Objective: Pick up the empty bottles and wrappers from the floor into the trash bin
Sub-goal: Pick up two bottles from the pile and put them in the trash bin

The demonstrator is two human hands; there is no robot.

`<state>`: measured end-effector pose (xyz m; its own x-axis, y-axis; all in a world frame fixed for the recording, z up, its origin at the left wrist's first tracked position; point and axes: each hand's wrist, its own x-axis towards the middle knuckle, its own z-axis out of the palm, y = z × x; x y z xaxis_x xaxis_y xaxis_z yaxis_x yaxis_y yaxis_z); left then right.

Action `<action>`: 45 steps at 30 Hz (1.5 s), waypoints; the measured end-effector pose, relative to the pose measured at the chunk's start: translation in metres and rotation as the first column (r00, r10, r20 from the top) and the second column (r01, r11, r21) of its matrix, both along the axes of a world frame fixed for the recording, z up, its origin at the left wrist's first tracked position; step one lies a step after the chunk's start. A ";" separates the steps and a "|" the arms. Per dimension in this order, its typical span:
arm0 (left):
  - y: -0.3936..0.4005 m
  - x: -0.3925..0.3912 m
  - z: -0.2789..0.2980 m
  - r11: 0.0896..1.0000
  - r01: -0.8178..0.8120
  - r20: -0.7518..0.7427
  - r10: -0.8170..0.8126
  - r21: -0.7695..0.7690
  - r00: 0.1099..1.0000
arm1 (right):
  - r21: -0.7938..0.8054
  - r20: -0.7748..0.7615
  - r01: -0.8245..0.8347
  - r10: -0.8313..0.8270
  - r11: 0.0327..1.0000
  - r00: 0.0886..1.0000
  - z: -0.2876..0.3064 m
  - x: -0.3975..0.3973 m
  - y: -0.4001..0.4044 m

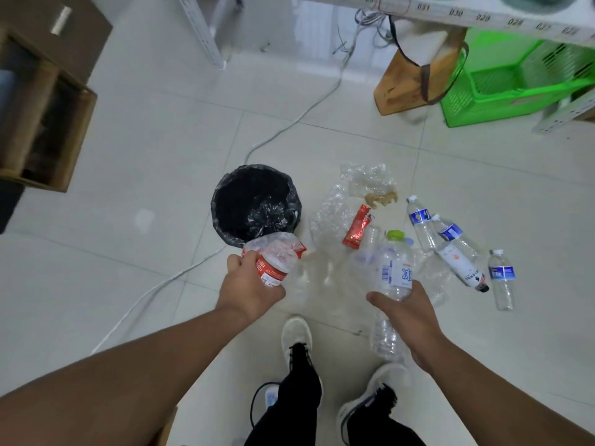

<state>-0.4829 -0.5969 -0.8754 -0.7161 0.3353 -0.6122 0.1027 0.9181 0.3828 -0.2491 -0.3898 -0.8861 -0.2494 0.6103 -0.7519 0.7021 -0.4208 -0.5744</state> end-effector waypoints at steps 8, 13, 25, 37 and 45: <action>-0.008 -0.012 0.012 0.996 -0.064 -0.060 0.061 -0.064 0.996 | -0.041 -0.059 -0.107 0.105 0.993 0.993 0.006 -0.018 0.006; 0.004 -0.003 0.020 0.986 -0.153 -0.063 0.149 -0.070 0.987 | -0.033 -0.101 -0.071 0.067 0.997 0.993 0.024 -0.012 0.020; 0.019 -0.017 0.010 0.987 -0.158 -0.015 0.157 -0.033 0.987 | -0.003 0.032 -0.159 0.159 0.987 0.987 0.012 -0.028 0.038; 0.037 -0.149 -0.057 0.997 -0.009 0.069 0.015 -0.077 0.998 | -0.030 0.093 0.049 -0.046 0.998 0.995 -0.020 -0.097 -0.025; 0.060 -0.215 -0.107 0.967 0.239 0.184 -0.220 -0.092 0.958 | -0.075 0.048 0.229 -0.226 0.970 0.973 -0.045 -0.156 -0.093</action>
<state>-0.6980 -0.5373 -0.9823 -0.5094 0.4007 -0.7615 0.2578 0.9154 0.3092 -0.4047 -0.4830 -0.9310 -0.0805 0.5855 -0.8066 0.6034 -0.6155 -0.5070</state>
